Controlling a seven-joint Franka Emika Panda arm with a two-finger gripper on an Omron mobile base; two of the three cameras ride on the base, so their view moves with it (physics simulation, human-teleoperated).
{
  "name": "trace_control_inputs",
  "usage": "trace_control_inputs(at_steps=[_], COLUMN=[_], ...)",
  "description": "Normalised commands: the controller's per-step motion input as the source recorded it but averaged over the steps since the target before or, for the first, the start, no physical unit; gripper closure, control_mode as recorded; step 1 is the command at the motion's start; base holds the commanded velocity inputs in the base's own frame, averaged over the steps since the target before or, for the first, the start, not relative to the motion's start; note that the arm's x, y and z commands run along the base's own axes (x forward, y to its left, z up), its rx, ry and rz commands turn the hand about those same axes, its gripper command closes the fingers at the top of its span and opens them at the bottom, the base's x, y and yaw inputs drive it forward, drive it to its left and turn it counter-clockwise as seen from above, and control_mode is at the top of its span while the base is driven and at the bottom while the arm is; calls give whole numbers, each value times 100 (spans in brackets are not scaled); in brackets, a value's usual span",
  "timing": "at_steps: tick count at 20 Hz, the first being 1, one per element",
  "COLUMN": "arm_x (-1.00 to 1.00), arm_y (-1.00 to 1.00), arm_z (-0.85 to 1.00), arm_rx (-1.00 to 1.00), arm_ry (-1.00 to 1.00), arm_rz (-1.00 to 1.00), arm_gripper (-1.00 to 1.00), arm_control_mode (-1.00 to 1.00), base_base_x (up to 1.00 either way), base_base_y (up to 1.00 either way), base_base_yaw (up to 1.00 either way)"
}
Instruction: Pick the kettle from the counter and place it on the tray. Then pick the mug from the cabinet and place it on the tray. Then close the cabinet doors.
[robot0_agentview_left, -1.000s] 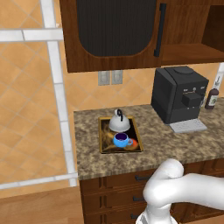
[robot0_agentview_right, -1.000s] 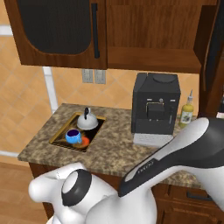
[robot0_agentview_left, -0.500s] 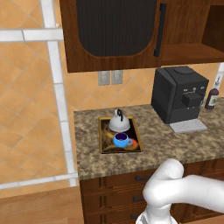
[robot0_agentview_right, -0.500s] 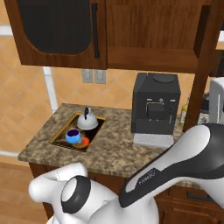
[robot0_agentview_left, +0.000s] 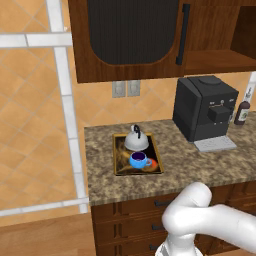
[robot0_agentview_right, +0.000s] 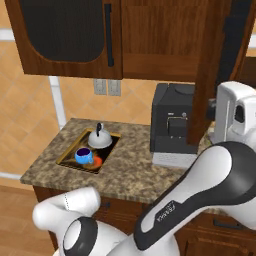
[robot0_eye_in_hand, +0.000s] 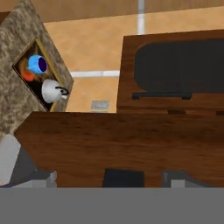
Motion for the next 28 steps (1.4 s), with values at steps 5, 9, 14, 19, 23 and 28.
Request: trace_control_inputs(at_steps=[5,9,14,19,23,28], arm_x=[47,68,76,89,97,100], arm_y=[64,61,61,51,23,9], arm_z=[-16,-7,0,0,0,0], arm_rx=[5,6,6,5,1,0], arm_ry=[-16,-10,-1,0,0,0], arm_rz=[3,1,0,0,0,0], arm_gripper=[-100,-100,-100,-100,-100,-100], arm_control_mode=[-100,-100,-100,-100,-100,-100], base_base_x=[0,0,0,0,0,0], base_base_y=[0,0,0,0,0,0], base_base_yaw=[0,0,0,0,0,0])
